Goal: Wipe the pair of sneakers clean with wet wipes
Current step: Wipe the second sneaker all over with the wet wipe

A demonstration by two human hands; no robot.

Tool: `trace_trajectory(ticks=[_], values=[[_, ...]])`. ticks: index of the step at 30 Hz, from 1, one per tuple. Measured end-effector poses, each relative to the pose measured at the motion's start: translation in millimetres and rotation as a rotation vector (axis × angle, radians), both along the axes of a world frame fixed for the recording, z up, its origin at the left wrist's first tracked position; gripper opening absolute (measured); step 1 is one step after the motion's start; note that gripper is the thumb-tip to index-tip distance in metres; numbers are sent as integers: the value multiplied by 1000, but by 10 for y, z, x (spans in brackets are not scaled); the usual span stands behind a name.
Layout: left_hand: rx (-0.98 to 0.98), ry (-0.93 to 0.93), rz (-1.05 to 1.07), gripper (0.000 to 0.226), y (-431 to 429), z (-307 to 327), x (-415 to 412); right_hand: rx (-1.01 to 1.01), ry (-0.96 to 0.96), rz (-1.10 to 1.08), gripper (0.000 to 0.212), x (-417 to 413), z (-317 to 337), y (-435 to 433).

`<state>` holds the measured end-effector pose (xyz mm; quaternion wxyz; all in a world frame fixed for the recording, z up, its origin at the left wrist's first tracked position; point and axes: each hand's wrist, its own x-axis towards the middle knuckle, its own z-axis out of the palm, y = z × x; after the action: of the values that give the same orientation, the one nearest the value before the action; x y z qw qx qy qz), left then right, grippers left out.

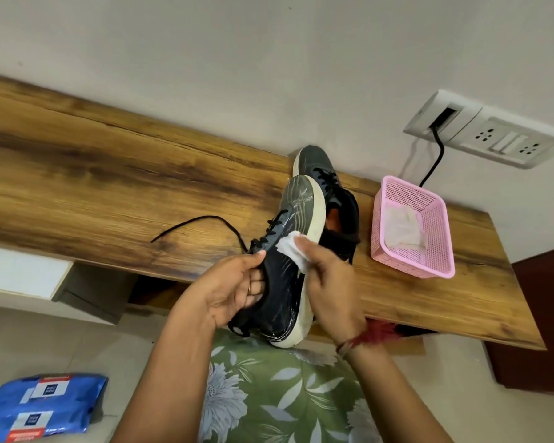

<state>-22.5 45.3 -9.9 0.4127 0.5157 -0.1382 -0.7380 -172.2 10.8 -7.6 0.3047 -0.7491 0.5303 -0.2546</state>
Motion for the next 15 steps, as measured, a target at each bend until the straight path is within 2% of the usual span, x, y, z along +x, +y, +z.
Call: trace_trajectory(ticks=[2, 5, 8, 12, 15], values=[[26, 25, 26, 28, -3, -14, -3, -98, 190, 102, 56, 23, -132, 90], [62, 18, 89, 26, -13, -90, -1, -132, 268, 86, 61, 3, -186, 297], [67, 34, 94, 31, -9, -80, -14, -120, 308, 107, 65, -29, -189, 608], [77, 68, 94, 33, 0, -74, 33, -128, 330, 113, 83, -32, -184, 852], [54, 104, 117, 32, -22, -100, 30, -106, 287, 83, 71, 40, -139, 616]])
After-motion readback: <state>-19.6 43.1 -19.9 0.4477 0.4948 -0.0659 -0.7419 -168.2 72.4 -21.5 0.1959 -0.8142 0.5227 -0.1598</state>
